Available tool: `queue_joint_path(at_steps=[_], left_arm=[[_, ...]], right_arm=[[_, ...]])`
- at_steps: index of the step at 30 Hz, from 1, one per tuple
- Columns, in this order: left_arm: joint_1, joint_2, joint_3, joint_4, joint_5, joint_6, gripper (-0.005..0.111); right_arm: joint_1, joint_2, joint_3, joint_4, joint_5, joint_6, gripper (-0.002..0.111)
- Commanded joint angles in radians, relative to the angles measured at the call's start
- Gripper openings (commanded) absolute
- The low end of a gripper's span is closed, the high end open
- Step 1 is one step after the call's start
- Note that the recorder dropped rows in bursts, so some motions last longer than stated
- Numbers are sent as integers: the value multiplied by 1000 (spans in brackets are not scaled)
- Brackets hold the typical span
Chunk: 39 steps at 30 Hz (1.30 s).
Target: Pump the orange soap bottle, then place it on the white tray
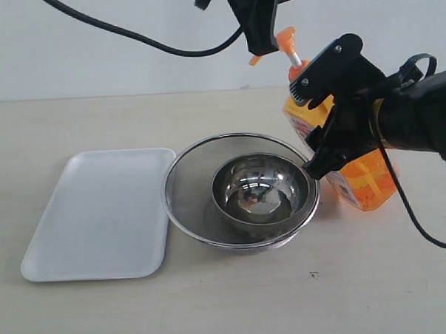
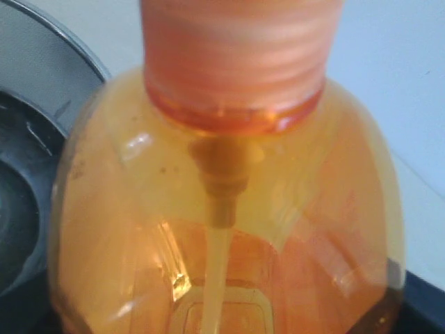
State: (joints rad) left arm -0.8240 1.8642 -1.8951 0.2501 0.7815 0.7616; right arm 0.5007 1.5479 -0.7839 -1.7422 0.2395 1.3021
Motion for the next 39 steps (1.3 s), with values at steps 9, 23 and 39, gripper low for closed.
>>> queue_joint_path(at_steps=[9, 23, 39], left_arm=[[5, -1, -6, 1, 24, -13, 5], [16, -1, -6, 1, 65, -13, 5], [16, 15, -6, -25, 75, -13, 5]], right_arm=[[-3, 20, 4, -2, 4, 1, 0], [-3, -38, -16, -2, -27, 41, 0], [-3, -38, -16, -2, -22, 51, 0]])
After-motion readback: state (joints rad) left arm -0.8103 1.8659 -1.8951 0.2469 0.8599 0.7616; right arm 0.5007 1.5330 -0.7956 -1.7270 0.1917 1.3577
